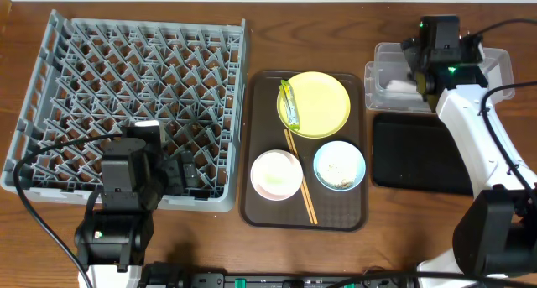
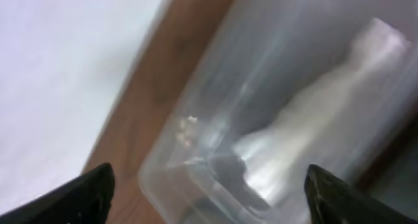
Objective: Sort waste into correct bins and load items into the dishwasher
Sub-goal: 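Carry the napkin right and drop it into the clear bin, then reach right gripper back and grasp the green snack wrapper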
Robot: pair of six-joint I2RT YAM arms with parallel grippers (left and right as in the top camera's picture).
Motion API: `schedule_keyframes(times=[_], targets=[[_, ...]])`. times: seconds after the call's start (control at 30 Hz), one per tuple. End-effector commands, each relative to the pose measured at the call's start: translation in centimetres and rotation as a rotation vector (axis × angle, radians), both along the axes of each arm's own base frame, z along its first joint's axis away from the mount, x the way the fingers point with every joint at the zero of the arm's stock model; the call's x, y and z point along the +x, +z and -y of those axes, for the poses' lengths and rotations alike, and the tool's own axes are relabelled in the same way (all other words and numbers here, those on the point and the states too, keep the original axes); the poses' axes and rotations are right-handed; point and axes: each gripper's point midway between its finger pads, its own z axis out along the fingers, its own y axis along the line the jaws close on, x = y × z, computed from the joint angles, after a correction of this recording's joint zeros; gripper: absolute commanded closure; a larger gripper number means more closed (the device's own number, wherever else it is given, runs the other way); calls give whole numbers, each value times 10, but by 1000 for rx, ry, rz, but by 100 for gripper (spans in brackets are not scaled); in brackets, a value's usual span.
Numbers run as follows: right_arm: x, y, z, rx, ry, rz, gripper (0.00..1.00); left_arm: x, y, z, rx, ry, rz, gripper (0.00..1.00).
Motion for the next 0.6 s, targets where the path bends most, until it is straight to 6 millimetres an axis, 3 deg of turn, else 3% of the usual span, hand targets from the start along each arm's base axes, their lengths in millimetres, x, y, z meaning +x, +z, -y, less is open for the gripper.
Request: schedule_keyframes(times=[0.0,0.07,0.17,0.4,0.47,0.57], targets=[[16,15,-36,-135,378,23,17,2,10,0,-14,5,26,2],[20,20,-70,-163,583,56,17,2,10,0,-14,5,26,2],[-1,13,-148,-272,1004,53,15,2,10,0,-14,5,26,2],[-35,-35,-227,-332,1216,-71,16,2,10,0,-14,5,26,2],[-44,-65,-248,-322,1271,-129,20,2,10,0,-14,5,25,2],[-53,-101,-262,-303,1307,-206,27,2,10,0,-14,5,25,2]])
